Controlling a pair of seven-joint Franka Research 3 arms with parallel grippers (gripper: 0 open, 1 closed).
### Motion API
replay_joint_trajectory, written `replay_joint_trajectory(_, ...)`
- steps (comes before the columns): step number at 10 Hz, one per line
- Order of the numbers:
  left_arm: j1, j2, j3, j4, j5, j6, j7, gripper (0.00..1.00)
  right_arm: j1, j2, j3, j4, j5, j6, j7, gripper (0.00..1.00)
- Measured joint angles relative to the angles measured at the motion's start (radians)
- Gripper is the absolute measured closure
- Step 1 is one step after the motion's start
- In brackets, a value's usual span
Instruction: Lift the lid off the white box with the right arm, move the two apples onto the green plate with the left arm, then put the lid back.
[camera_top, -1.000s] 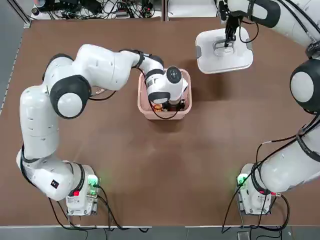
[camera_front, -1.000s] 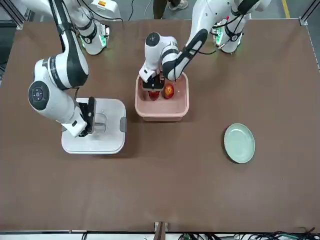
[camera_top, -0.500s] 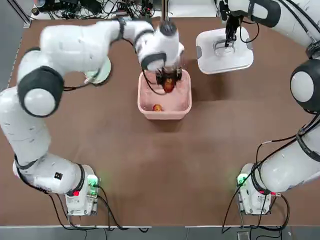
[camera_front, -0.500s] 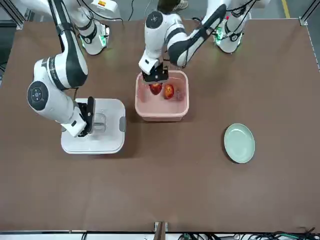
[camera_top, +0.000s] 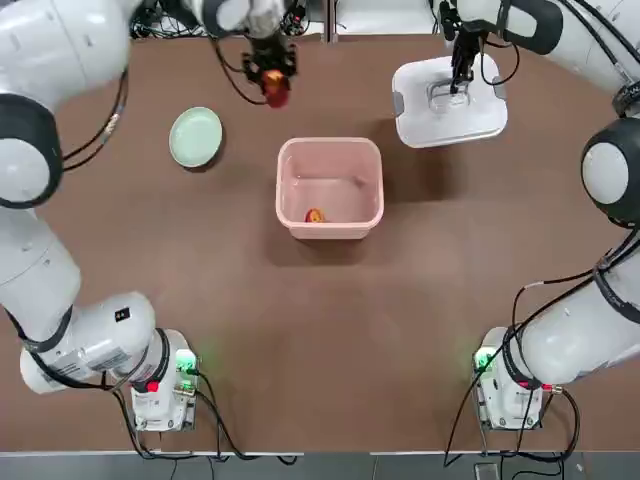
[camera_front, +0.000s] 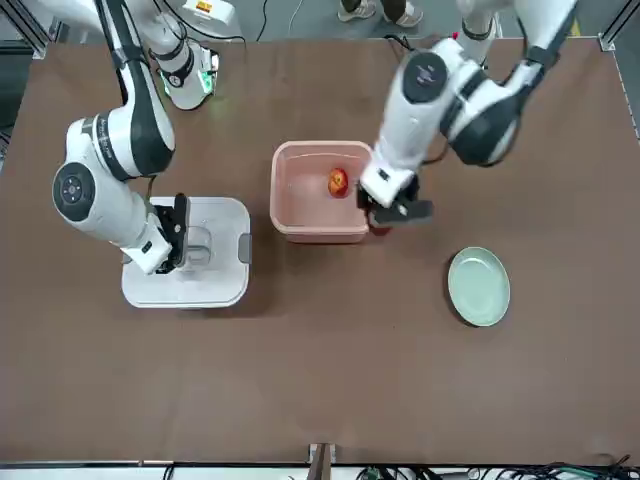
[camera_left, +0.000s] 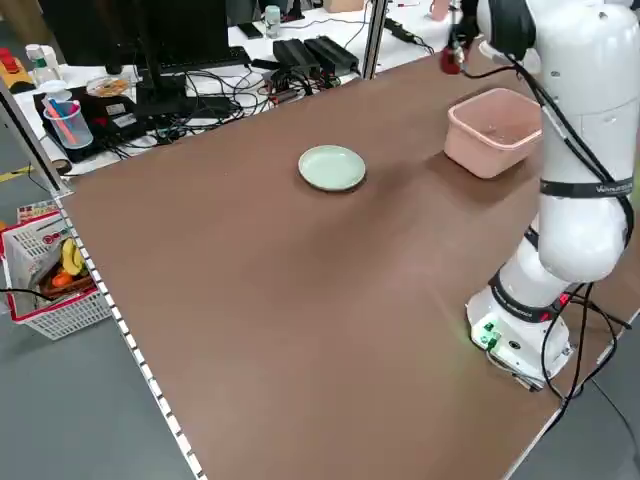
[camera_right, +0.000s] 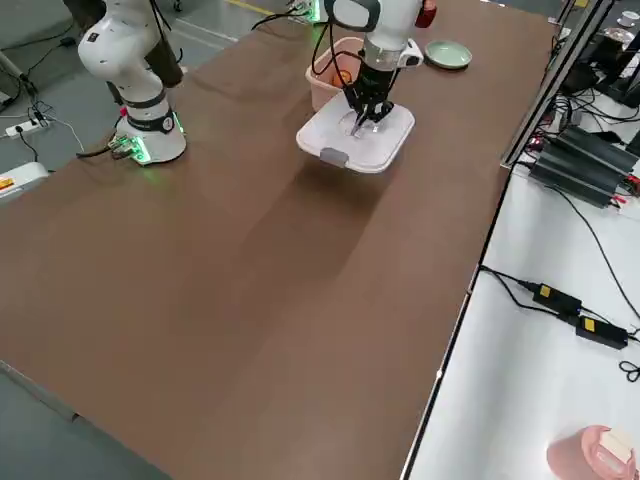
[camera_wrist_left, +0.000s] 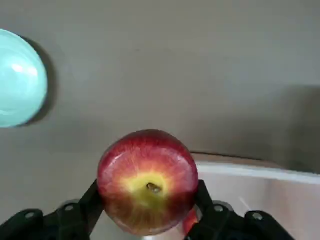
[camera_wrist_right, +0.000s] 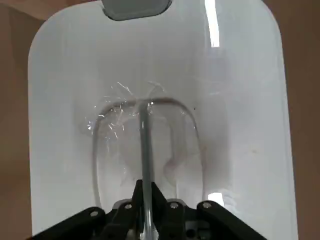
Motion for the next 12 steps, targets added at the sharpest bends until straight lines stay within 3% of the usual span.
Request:
replay_joint_trajectory(5, 0.350, 0.047, 0.007, -0.235, 0.174, 0.178, 0.217, 0.24, 0.001, 0.000, 0.010, 0.000, 0.079, -0.038, -0.045, 0.94)
replay_joint_trajectory(7, 0.465, 0.095, 0.024, -0.291, 0.299, 0.224, 0.237, 0.24, 0.001, 0.000, 0.011, 0.000, 0.102, -0.053, -0.073, 0.94)
replay_joint_trajectory(9, 0.499, 0.195, 0.087, -0.306, 0.428, 0.313, 0.237, 0.24, 0.000, 0.002, 0.010, -0.001, 0.114, -0.075, -0.099, 0.94)
replay_joint_trajectory(12, 0.492, 0.285, 0.137, -0.306, 0.496, 0.369, 0.237, 0.24, -0.003, 0.004, 0.009, -0.002, 0.133, -0.077, -0.128, 0.94)
